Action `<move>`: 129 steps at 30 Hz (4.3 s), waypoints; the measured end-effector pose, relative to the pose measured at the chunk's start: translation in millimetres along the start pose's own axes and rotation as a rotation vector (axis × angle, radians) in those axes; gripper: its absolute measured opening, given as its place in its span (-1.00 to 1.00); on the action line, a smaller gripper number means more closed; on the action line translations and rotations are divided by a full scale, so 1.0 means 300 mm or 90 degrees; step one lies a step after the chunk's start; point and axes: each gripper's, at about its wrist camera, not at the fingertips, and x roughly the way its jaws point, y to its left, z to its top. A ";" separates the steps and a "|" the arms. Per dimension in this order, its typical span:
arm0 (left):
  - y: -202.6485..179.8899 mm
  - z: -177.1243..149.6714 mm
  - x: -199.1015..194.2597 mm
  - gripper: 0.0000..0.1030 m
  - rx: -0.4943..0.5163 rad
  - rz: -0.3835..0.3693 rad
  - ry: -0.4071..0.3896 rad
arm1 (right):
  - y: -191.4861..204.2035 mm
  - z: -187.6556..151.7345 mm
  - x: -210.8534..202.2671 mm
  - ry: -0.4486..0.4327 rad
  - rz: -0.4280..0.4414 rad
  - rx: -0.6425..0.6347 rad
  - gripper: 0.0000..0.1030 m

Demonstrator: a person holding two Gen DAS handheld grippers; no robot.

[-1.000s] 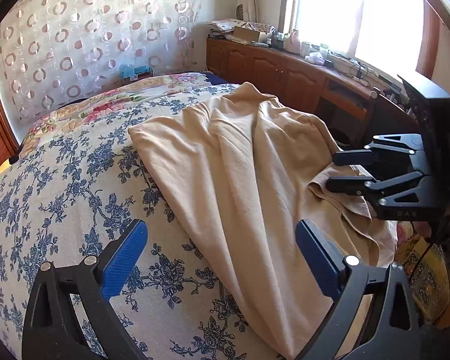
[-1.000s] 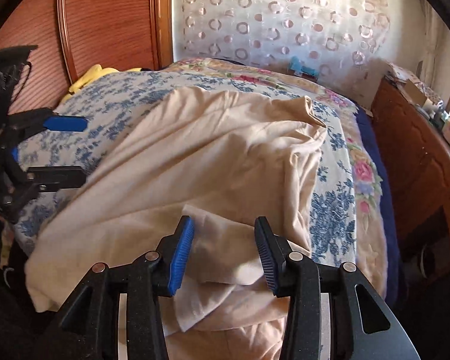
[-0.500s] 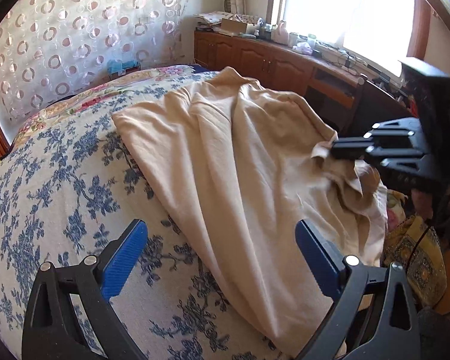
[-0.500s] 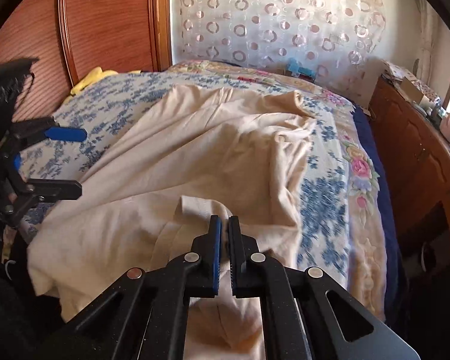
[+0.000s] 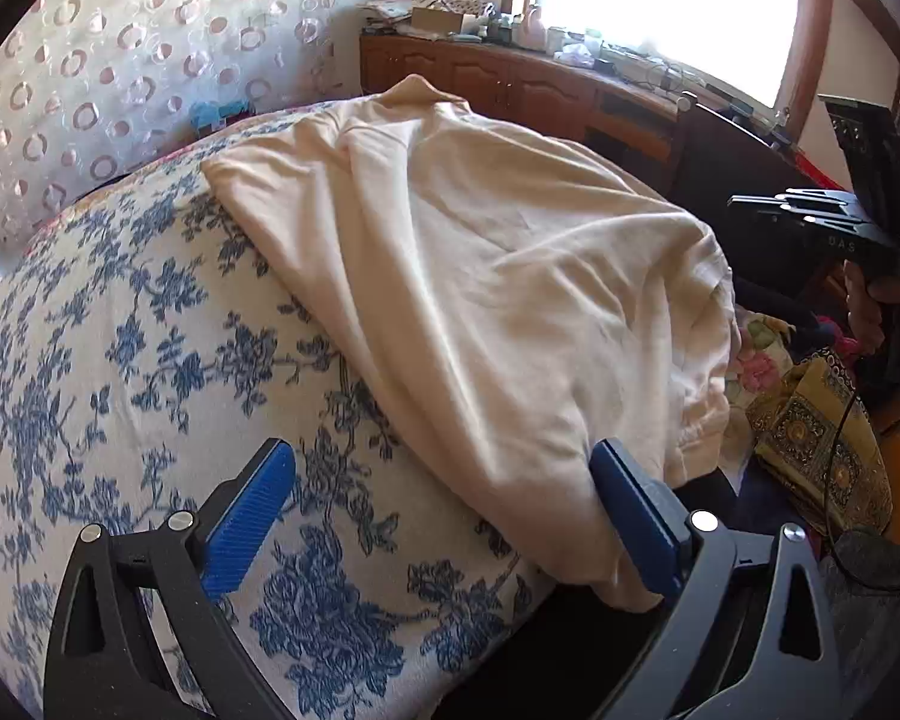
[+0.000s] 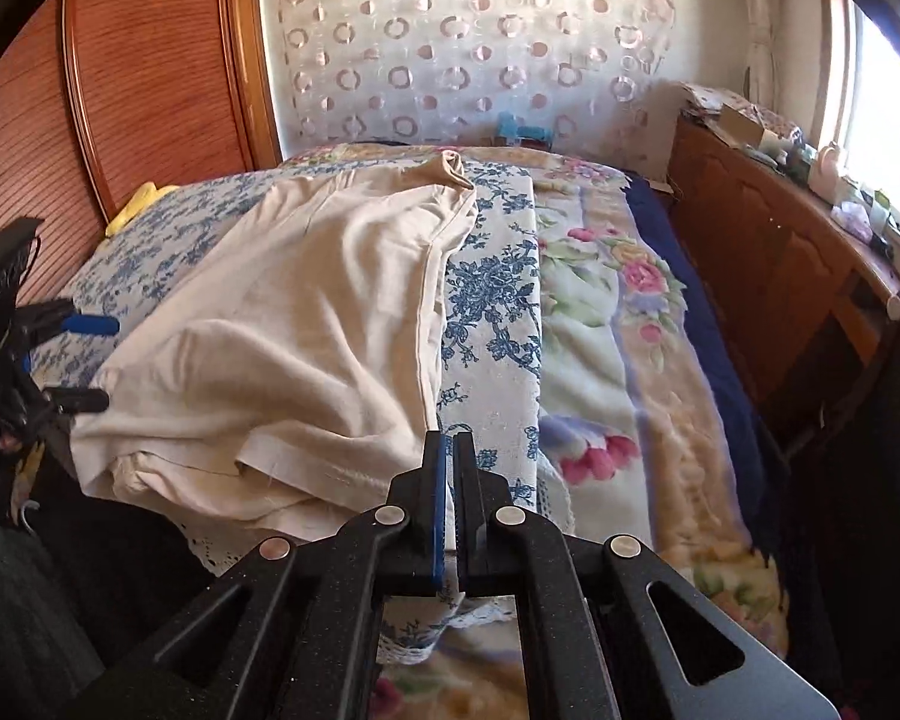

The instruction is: Fold small clothes

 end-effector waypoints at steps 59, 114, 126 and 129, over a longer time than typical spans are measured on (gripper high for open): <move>-0.175 -0.135 -0.088 -0.11 -0.004 -0.102 0.027 | 0.026 -0.040 0.015 0.044 0.013 0.024 -0.94; -0.168 -0.099 -0.053 -0.10 0.005 -0.078 0.054 | 0.080 -0.065 0.113 0.079 0.066 -0.021 -0.81; -0.049 0.024 -0.194 -0.94 -0.026 -0.117 -0.059 | 0.009 0.085 -0.064 -0.046 0.108 0.009 -0.82; 0.013 0.120 -0.239 -0.95 -0.031 -0.112 -0.105 | -0.007 0.163 -0.074 -0.077 0.100 0.002 -0.83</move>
